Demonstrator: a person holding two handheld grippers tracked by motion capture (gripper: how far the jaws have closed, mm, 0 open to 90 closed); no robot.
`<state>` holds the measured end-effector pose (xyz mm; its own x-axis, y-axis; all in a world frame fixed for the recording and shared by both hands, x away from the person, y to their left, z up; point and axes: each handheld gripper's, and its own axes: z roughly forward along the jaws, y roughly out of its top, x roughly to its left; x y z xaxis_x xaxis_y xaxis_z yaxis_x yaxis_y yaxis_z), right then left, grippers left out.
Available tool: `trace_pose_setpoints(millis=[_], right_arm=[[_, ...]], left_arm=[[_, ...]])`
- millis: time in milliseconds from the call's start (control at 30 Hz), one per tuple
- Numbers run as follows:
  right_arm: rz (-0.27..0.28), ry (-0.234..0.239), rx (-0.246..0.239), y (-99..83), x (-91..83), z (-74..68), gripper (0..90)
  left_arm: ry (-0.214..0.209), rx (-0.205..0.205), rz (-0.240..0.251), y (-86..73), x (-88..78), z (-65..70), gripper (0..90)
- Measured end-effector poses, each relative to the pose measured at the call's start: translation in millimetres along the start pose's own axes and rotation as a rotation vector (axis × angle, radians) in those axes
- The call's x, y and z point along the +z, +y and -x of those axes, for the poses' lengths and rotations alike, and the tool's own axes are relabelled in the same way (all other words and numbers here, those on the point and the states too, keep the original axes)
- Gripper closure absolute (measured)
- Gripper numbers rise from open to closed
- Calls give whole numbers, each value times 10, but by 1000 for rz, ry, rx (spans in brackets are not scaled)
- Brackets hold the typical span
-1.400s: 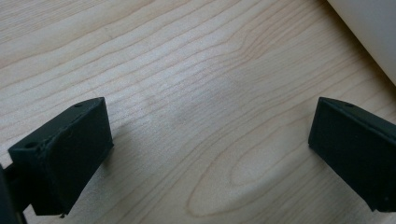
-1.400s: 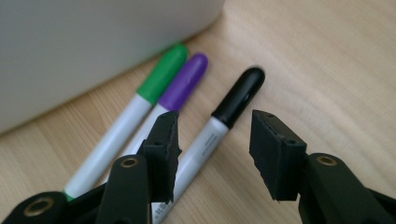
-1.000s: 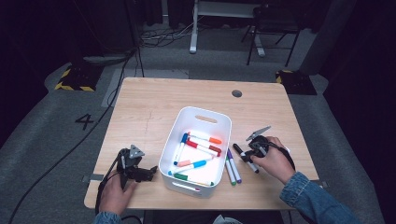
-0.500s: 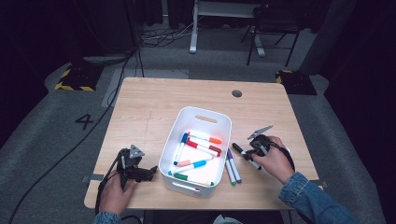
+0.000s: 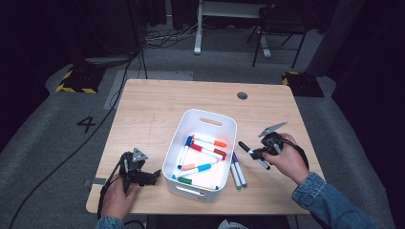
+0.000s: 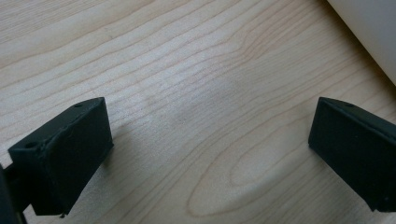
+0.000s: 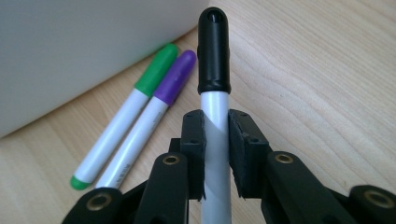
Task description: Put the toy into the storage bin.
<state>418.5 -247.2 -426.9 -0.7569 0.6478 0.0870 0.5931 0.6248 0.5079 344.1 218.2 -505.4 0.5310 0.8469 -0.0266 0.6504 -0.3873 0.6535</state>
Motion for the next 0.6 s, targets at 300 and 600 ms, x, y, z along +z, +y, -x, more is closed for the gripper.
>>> trace_pose_setpoints(millis=[300, 600], right_arm=[[45, 41, -41, 180, -342, -84, 772], [81, 57, -70, 393, -596, -146, 772]], left_arm=[[0, 0, 0, 0, 0, 0, 0], [2, 0, 0, -3, -4, 2, 0]])
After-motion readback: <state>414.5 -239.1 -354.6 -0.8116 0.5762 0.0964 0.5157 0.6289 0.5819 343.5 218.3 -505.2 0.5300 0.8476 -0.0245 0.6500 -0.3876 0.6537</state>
